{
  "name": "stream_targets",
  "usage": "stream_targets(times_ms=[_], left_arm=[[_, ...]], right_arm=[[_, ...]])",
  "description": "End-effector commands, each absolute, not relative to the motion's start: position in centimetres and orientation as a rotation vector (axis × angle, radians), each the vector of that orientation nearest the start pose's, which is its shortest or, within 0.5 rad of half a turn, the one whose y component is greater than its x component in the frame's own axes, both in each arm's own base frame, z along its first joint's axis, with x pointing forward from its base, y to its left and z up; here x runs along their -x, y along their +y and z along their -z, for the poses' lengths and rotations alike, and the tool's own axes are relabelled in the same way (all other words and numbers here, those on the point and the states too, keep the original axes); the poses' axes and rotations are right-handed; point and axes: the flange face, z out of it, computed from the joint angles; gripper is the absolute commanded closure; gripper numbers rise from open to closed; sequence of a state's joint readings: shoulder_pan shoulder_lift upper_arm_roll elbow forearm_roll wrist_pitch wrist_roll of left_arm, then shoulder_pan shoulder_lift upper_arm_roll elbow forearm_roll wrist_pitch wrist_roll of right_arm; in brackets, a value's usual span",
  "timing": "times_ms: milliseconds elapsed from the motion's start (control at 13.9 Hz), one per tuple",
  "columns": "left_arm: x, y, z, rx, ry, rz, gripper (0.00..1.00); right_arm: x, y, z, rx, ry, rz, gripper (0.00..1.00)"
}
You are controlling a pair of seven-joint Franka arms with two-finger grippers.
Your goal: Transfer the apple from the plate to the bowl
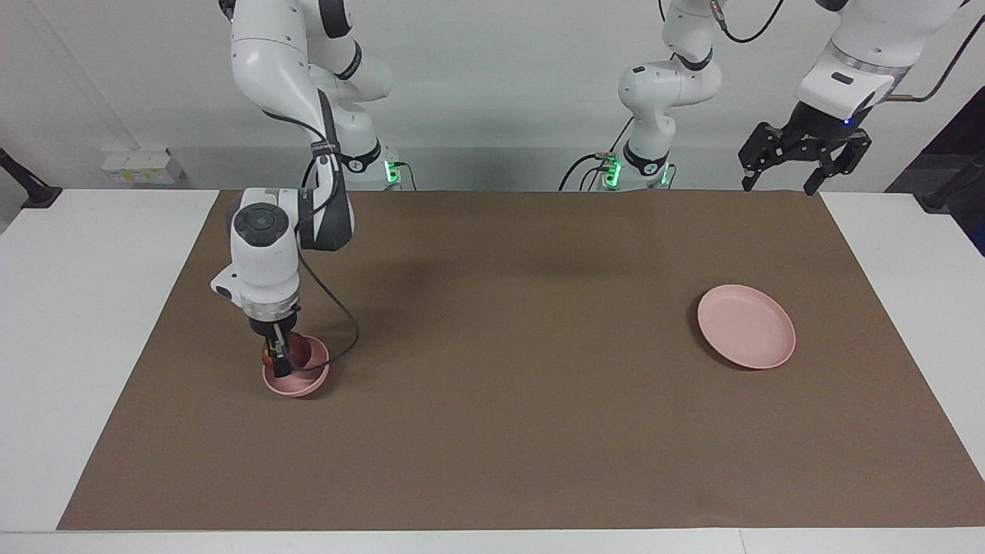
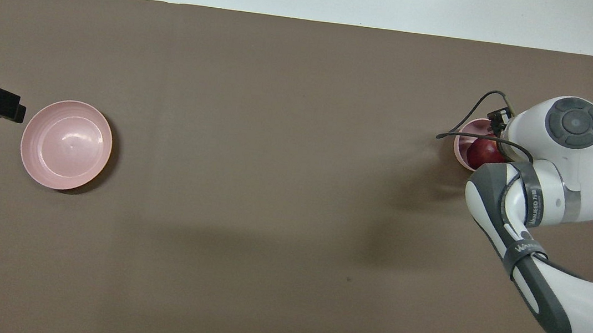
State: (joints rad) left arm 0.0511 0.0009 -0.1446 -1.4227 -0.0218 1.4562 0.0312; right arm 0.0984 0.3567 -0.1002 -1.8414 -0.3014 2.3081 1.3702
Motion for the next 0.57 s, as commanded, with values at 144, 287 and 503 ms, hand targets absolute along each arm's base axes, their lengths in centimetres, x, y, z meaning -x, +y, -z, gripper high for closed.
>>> stream_targets(times_ms=[144, 287, 503], left_arm=[[-52.8, -4.8, -70.0, 3.132, 0.26, 0.046, 0.0], [-51.7, -4.3, -70.7, 3.139, 0.255, 0.063, 0.0], [-51.6, -3.7, -70.7, 3.14, 0.238, 0.06, 0.0]], right_arm=[[-64.2, 0.2, -38.6, 2.738, 1.742, 0.447, 0.0], [-63.9, 0.3, -40.8, 2.771, 1.694, 0.438, 0.0], [-62.7, 0.0, -44.2, 2.923, 1.476, 0.326, 0.0]])
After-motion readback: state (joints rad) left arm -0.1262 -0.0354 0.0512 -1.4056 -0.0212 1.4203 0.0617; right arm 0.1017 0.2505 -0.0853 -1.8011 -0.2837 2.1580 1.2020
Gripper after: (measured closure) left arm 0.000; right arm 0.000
